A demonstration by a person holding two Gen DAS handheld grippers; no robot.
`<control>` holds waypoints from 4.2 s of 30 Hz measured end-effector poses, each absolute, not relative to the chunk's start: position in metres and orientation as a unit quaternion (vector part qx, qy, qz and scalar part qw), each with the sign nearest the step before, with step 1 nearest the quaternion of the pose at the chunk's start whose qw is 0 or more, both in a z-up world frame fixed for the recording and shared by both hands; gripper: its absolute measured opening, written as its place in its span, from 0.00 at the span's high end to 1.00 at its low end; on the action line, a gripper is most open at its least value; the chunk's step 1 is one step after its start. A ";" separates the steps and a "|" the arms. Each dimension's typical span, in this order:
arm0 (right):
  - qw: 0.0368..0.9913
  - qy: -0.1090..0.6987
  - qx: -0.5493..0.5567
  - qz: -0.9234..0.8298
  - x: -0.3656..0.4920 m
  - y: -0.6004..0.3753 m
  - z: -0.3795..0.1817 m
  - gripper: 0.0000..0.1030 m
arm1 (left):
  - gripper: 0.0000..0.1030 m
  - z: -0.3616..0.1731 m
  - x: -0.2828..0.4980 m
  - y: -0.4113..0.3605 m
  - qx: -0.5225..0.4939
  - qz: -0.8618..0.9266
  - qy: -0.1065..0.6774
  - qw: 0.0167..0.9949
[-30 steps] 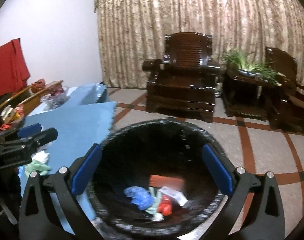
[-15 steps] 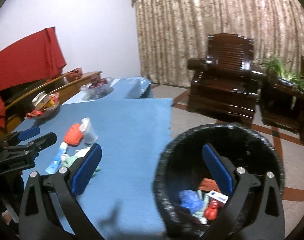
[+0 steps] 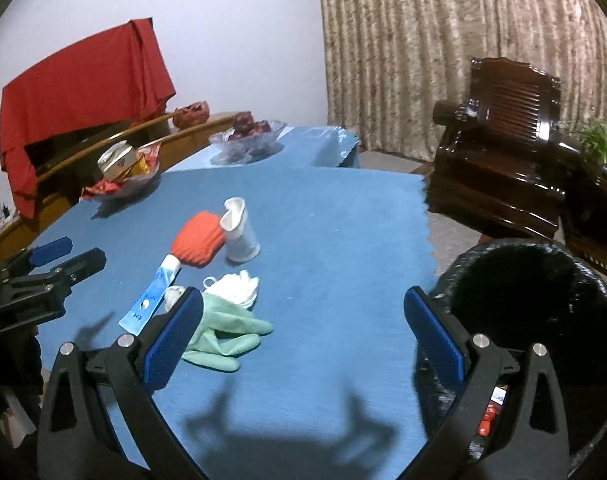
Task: Collect trash
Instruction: 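Move the right tool to the green rubber glove and grasp it, then grasp the white crumpled tissue with the left tool while the right tool holds the glove, then carry the tissue and glove over the bin and open both tools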
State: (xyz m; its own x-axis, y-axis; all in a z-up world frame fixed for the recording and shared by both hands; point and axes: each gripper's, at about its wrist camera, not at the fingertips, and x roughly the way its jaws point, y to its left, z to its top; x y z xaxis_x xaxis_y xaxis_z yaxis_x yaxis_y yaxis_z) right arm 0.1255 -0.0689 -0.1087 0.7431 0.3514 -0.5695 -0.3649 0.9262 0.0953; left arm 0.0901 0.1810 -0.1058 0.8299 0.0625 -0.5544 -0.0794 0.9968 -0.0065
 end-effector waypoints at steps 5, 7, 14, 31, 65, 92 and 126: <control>0.927 0.315 -0.013 0.203 0.134 -0.047 -0.123 0.05 | 0.11 -0.124 0.095 0.198 -0.020 0.046 0.307 0.951; 0.924 0.320 -0.017 0.210 0.136 -0.038 -0.130 0.05 | 0.12 -0.129 0.096 0.202 -0.022 0.049 0.312 0.949; 0.911 0.339 -0.038 0.234 0.145 -0.003 -0.151 0.09 | 0.12 -0.141 0.099 0.219 -0.023 0.055 0.323 0.945; 0.872 0.390 -0.067 0.287 0.156 0.040 -0.191 0.54 | 0.14 -0.159 0.114 0.239 -0.028 0.060 0.344 0.936; 0.868 0.354 0.012 0.348 0.132 -0.013 -0.136 0.83 | 0.14 -0.142 0.107 0.208 -0.030 0.040 0.333 0.941; 0.901 0.372 0.030 0.221 0.147 -0.098 -0.157 0.83 | 0.39 -0.173 0.145 0.095 -0.002 -0.083 0.359 0.929; 0.945 0.286 0.035 0.153 0.122 -0.178 -0.076 0.83 | 0.82 -0.089 0.145 0.019 0.012 -0.140 0.288 0.947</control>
State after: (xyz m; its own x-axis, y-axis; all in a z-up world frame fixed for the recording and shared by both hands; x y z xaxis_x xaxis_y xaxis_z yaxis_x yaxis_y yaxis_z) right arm 0.1222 -0.1783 -0.0758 0.7900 0.3088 -0.5297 -0.2690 0.9509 0.1531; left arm 0.1450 0.0189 -0.0886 0.7945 -0.2591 -0.5493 0.2730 0.9602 -0.0581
